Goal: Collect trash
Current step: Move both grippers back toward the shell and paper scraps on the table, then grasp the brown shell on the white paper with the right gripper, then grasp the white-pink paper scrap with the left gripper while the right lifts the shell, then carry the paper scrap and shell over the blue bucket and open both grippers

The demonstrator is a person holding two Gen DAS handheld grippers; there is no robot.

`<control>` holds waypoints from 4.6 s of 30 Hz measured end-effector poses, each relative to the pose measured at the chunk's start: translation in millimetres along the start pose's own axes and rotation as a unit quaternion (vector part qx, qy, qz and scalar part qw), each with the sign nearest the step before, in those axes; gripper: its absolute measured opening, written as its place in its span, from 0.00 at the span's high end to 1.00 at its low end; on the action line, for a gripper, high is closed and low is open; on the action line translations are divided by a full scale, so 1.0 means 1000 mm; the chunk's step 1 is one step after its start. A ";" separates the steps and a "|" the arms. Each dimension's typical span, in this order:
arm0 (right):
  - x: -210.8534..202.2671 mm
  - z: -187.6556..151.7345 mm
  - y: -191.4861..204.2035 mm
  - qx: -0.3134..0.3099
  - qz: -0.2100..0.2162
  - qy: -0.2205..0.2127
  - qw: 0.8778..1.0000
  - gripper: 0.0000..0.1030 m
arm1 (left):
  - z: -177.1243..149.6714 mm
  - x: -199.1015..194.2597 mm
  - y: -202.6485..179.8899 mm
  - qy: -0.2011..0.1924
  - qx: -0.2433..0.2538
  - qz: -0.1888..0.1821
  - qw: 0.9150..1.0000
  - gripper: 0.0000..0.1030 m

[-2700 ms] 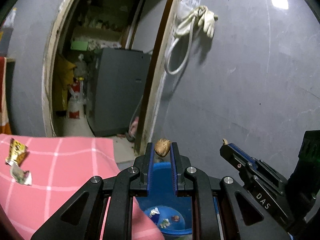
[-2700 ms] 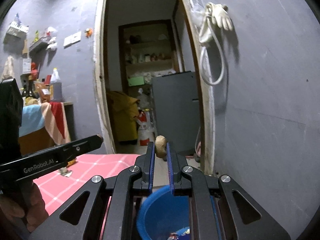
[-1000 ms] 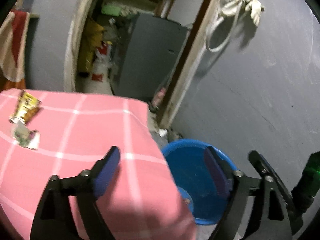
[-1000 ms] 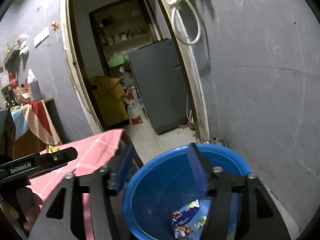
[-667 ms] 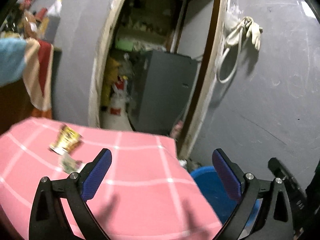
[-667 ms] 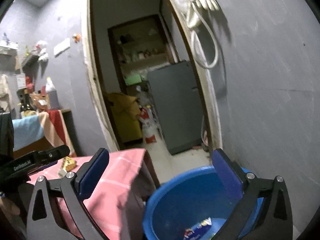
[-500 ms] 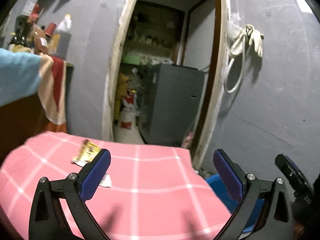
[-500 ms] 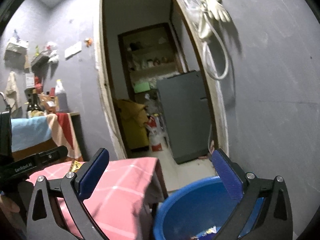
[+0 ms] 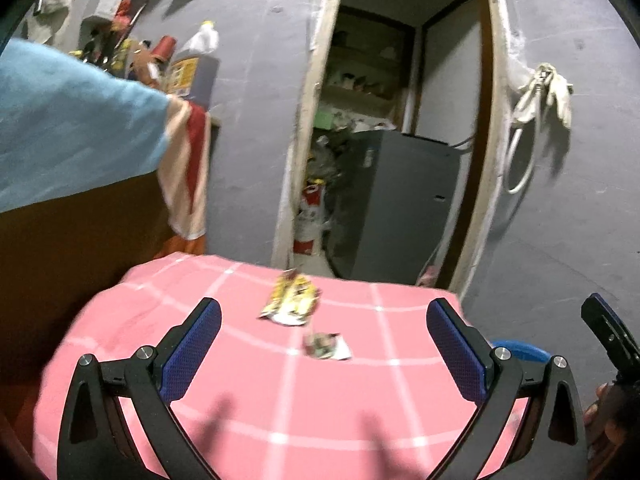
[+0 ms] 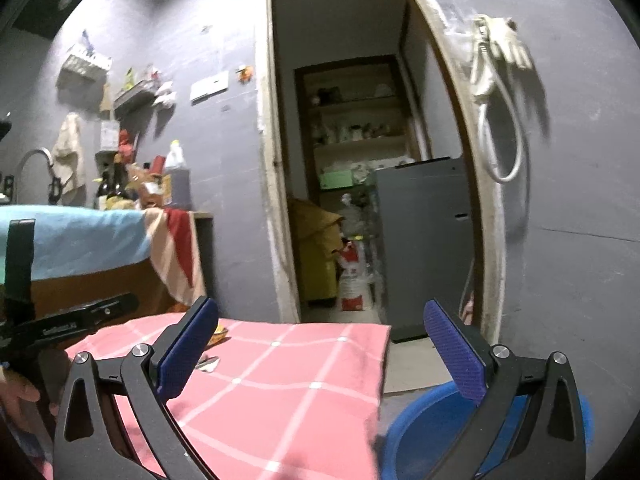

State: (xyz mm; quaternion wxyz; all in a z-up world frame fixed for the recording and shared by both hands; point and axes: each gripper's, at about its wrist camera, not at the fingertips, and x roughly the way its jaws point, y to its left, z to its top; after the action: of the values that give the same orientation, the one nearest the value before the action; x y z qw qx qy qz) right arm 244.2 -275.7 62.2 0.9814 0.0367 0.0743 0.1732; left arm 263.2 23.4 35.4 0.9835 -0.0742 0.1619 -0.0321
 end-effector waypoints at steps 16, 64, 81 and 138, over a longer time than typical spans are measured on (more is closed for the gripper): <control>0.097 -0.010 0.042 -0.045 0.058 0.173 0.982 0.00 | -0.011 0.027 0.053 0.116 -0.014 0.070 0.991 0.02; 0.177 -0.040 0.096 -0.120 0.153 0.377 0.905 0.90 | -0.018 0.078 0.047 0.227 0.020 0.023 0.973 0.03; 0.145 -0.035 0.056 -0.063 0.137 0.329 0.932 0.91 | -0.019 0.121 0.013 0.264 0.028 -0.014 0.964 0.84; -0.054 -0.005 -0.137 0.048 -0.098 0.104 0.989 0.90 | -0.021 0.074 -0.262 0.142 0.088 -0.200 0.965 1.00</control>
State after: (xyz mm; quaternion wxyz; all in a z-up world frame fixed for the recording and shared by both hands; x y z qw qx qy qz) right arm 239.1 -422.3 51.0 0.9778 0.0578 0.1871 0.0753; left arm 316.5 -244.2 33.1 0.9265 -0.0127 0.2785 -0.2528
